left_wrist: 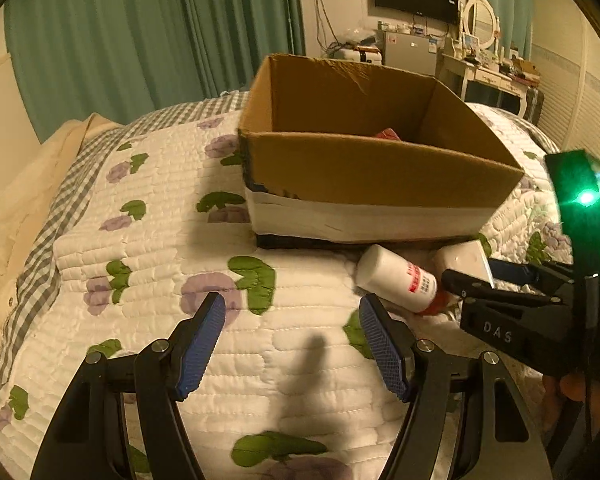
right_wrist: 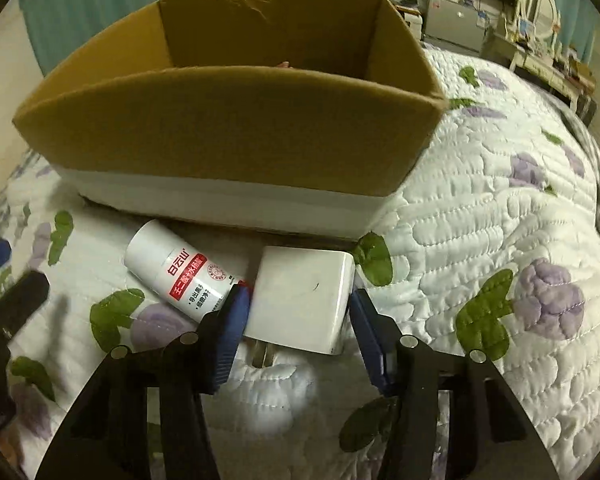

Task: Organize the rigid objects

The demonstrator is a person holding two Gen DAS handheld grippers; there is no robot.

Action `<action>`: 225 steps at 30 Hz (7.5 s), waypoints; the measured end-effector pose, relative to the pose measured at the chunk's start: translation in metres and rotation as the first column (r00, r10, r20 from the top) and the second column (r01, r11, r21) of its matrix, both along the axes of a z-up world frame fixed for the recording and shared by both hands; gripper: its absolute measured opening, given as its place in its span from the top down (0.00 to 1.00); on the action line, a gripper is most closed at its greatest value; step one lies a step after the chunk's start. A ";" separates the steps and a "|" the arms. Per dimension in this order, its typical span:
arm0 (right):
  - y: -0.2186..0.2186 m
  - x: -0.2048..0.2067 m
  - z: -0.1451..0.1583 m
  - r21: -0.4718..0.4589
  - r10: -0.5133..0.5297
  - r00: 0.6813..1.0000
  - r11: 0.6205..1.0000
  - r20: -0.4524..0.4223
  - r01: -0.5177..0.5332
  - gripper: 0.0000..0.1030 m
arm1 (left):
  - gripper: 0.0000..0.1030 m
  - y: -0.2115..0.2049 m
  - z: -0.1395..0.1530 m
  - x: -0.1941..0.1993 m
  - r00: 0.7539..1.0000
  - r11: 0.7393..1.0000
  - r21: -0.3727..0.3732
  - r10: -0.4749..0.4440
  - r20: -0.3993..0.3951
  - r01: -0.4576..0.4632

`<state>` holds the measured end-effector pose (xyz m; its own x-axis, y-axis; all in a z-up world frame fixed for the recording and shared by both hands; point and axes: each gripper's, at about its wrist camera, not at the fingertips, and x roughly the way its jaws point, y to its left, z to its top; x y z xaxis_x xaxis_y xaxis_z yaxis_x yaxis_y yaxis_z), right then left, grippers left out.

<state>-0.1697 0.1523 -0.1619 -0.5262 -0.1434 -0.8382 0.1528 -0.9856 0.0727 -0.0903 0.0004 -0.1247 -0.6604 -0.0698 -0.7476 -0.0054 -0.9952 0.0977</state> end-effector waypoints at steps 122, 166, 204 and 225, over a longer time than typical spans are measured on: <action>0.016 -0.060 0.150 -0.078 0.006 0.926 0.996 -0.378 -0.039 0.50 | 0.65 0.045 0.058 -0.175 0.983 0.983 -0.042 -0.174 0.066 0.177; -0.023 -0.062 0.163 -0.027 0.107 0.914 0.992 -0.392 -0.127 0.50 | 0.30 -0.021 0.138 -0.095 0.930 0.997 -0.079 -0.023 -0.368 -0.007; -0.008 0.040 0.288 0.069 0.027 0.817 0.998 -0.576 0.016 0.00 | 0.21 -0.011 0.259 0.038 0.807 1.000 0.008 0.001 -0.591 0.005; 0.007 0.111 0.202 -0.027 -0.073 0.787 0.997 -0.613 0.072 0.00 | 0.21 -0.012 0.144 0.061 0.844 0.999 0.030 0.039 -0.534 -0.027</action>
